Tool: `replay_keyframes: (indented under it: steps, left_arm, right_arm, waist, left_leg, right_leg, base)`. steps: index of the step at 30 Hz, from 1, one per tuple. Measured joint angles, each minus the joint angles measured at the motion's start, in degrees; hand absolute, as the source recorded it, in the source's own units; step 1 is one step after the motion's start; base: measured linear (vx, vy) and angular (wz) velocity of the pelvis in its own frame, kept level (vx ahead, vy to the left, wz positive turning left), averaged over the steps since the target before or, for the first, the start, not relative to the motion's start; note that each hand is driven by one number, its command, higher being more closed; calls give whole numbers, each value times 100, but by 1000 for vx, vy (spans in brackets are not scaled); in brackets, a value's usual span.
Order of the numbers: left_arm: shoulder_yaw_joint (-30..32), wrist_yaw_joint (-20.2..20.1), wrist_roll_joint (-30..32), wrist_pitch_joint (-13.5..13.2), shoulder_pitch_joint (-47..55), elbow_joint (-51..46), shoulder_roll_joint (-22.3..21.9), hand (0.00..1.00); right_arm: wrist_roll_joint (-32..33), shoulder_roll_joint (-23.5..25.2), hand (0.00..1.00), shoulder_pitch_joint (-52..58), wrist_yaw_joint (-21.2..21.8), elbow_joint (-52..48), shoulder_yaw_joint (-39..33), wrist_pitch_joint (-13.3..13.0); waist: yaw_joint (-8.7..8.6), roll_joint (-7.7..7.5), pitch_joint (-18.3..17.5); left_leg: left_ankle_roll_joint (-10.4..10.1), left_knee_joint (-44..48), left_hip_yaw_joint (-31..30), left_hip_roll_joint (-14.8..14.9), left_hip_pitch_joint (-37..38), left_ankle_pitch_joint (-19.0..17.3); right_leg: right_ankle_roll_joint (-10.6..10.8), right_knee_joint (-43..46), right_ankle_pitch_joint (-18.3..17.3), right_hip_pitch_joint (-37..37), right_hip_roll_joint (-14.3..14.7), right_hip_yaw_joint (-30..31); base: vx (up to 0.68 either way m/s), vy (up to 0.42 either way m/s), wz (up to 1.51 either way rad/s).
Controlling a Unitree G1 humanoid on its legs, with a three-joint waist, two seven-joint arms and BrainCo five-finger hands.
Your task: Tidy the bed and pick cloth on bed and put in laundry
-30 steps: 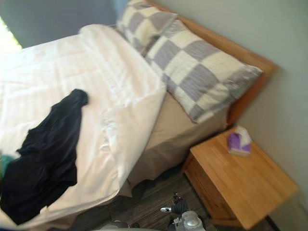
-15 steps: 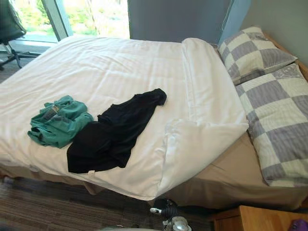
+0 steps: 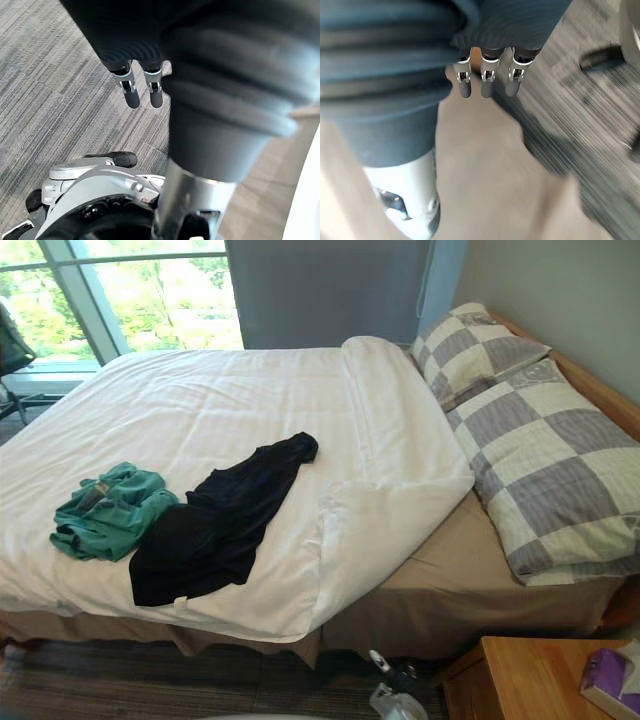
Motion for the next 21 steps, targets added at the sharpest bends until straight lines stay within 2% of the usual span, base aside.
replay_keyframes:
  steps: [1, 3, 4, 5, 7, 10, 12, 15, 18, 19, 21]
  left_arm:
    - [-2, -13, -6, 0, 32, -1, 13, 0]
    - [-19, -25, -10, 0, 65, -1, 33, 0]
    - [-95, -23, -23, -4, 77, -10, 61, 0]
    - [-142, -20, -59, -18, 98, -23, 74, 0]
    - [-233, 17, -287, -75, 161, -76, 79, 0]
    - [-270, 25, -456, -173, 304, -146, 77, 0]
    - [-344, 31, -527, -221, 342, -171, 87, 0]
    - [-496, 25, -526, -297, 381, -170, 138, 0]
    - [-608, 13, -514, -314, 379, -174, 180, 0]
    - [-622, -23, -498, -316, 378, -180, 186, 0]
    - [-622, -70, -452, -314, 341, -188, 194, 0]
  right_arm:
    - [-60, 53, 0, 133, -328, -454, 1, -215]
    - [-331, 143, 0, 253, -827, -1330, 27, -354]
    - [-852, 226, 0, 343, -1277, -1979, 41, -497]
    - [-1171, 254, 0, 380, -1471, -2313, 89, -521]
    - [-2321, 277, 0, 517, -1878, -3726, 329, -545]
    - [-3147, 279, 0, 493, -1964, -4984, 661, -502]
    - [-3490, 262, 0, 402, -1994, -5485, 712, -440]
    - [-3846, 167, 0, -67, -1939, -5695, 495, -294]
    - [-3908, -580, 0, -722, -1571, -5628, 240, 121]
    - [-3959, -928, 0, -1067, -1385, -5510, 225, 353]
    - [-4118, -1318, 0, -1590, -1026, -5178, 263, 738]
  waist:
    - [-95, -1, 0]
    - [-165, -10, 5]
    - [-201, -21, 10]
    - [-230, -30, 16]
    - [-236, -58, 31]
    - [-235, -111, 16]
    - [-225, -111, 15]
    - [-222, -104, 19]
    - [-214, -103, 24]
    - [-200, -94, 27]
    - [-144, -87, 72]
  left_leg:
    - [-4, 0, 67, -6, -1, -30]
    - [-3, 1, 152, -14, 1, -63]
    - [1, 2, 177, -20, 3, -79]
    - [5, 3, 187, -23, 8, -82]
    - [27, 4, 295, -26, 90, -76]
    - [26, 6, 292, -12, 98, -79]
    - [28, 9, 265, -9, 100, -75]
    - [73, 12, 69, -28, 100, -42]
    - [116, 9, -223, -80, 52, 5]
    - [133, 7, -342, -96, -4, 40]
    - [140, 4, -490, -111, -46, 96]
  right_leg:
    - [-11, 3, 19, -42, -6, 92]
    - [27, 5, 73, -94, -14, 137]
    - [33, 9, 81, -131, -22, 195]
    - [46, 9, 89, -133, -25, 206]
    - [46, 4, 89, -139, -25, 272]
    - [42, -7, 86, -132, -6, 266]
    - [39, -9, 84, -117, 3, 252]
    - [37, -53, 84, -32, 38, 159]
    - [37, -117, 85, 69, 21, -56]
    - [37, -119, 85, 60, 13, -117]
    - [36, -115, 84, 72, 2, -236]
  base:
    - [90, 50, -37]
    - [89, 33, -32]
    - [71, 12, -14]
    - [103, 8, -12]
    - [125, -6, -15]
    - [114, -42, -2]
    - [89, -50, 8]
    - [58, -62, 21]
    - [-3, -48, 43]
    - [-41, -37, 37]
    - [-47, -33, 33]
